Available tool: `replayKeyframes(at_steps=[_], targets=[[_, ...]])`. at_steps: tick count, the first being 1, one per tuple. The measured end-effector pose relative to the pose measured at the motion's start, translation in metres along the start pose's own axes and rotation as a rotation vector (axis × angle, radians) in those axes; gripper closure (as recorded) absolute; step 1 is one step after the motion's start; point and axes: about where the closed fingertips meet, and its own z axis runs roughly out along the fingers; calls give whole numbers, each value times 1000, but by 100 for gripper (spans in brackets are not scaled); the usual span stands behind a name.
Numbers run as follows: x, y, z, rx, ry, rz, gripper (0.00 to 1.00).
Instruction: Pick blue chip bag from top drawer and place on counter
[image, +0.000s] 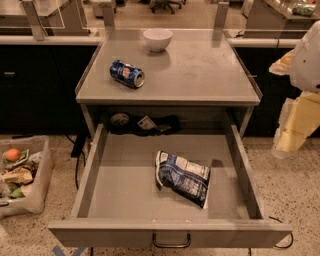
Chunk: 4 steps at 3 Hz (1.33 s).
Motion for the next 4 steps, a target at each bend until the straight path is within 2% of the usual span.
replayKeyframes(at_steps=[1, 2, 3, 4], targets=[[1, -1, 1, 9, -10, 7, 0], [11, 2, 36, 2, -28, 34, 0], [16, 2, 100, -12, -42, 82, 0], [16, 2, 100, -13, -42, 82, 0]])
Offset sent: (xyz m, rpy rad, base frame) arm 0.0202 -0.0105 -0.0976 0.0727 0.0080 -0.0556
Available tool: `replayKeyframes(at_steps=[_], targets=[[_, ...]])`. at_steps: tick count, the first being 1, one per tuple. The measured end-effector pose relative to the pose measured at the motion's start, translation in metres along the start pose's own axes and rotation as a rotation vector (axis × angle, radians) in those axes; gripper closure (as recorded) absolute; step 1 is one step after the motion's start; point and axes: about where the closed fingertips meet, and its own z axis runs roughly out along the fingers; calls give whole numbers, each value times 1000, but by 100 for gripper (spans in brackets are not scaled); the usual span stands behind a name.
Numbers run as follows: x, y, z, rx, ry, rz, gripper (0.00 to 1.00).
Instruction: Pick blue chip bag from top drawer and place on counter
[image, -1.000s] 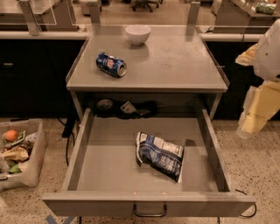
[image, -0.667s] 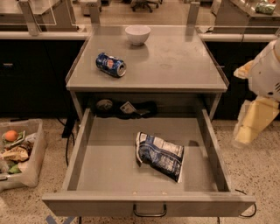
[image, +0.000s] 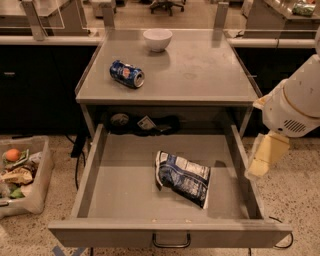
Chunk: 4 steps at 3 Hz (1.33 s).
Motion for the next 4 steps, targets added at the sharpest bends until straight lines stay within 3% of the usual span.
replayKeyframes(at_steps=[1, 3, 4], targets=[[-1, 1, 1, -13, -15, 6, 0], [-89, 38, 49, -107, -148, -91, 0], [-89, 38, 49, -107, -148, -91, 0]])
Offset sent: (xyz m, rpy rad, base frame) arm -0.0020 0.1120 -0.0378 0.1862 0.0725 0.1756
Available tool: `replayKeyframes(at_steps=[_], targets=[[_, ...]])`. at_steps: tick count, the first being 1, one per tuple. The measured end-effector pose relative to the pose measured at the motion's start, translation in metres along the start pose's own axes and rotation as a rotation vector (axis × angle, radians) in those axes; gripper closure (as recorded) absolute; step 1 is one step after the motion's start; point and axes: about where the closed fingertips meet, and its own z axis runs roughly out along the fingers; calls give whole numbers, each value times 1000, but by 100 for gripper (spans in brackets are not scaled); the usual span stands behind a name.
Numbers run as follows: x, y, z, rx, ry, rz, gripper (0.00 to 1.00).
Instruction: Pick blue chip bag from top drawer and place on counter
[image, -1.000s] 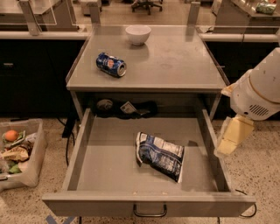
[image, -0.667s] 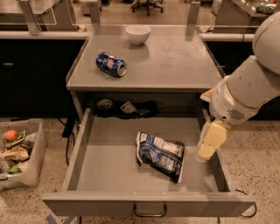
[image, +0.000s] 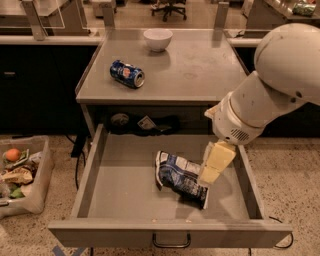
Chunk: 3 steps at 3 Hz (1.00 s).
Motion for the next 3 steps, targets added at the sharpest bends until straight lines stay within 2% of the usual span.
replayKeyframes(at_steps=[1, 2, 3], targets=[[9, -3, 21, -7, 7, 17, 0], [10, 0, 68, -46, 8, 23, 0], [10, 8, 114, -109, -7, 53, 0]])
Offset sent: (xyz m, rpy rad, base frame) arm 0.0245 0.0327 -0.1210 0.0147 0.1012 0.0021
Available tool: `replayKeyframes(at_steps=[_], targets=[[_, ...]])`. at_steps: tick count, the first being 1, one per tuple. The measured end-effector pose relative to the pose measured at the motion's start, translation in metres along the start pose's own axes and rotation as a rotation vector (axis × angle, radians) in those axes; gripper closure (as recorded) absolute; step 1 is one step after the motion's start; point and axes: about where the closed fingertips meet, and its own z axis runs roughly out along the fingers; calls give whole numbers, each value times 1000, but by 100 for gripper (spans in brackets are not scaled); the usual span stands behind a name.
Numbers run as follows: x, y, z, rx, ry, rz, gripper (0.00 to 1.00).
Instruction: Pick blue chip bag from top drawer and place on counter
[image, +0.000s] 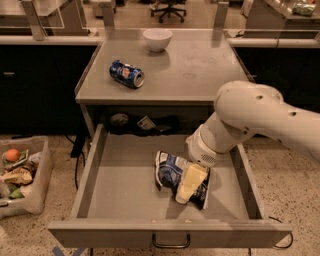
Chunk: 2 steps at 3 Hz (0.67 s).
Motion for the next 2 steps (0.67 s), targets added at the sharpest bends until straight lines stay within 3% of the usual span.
replayKeyframes(at_steps=[1, 2], targets=[[-4, 22, 26, -67, -24, -7, 0], [-4, 22, 26, -67, -24, -7, 0]])
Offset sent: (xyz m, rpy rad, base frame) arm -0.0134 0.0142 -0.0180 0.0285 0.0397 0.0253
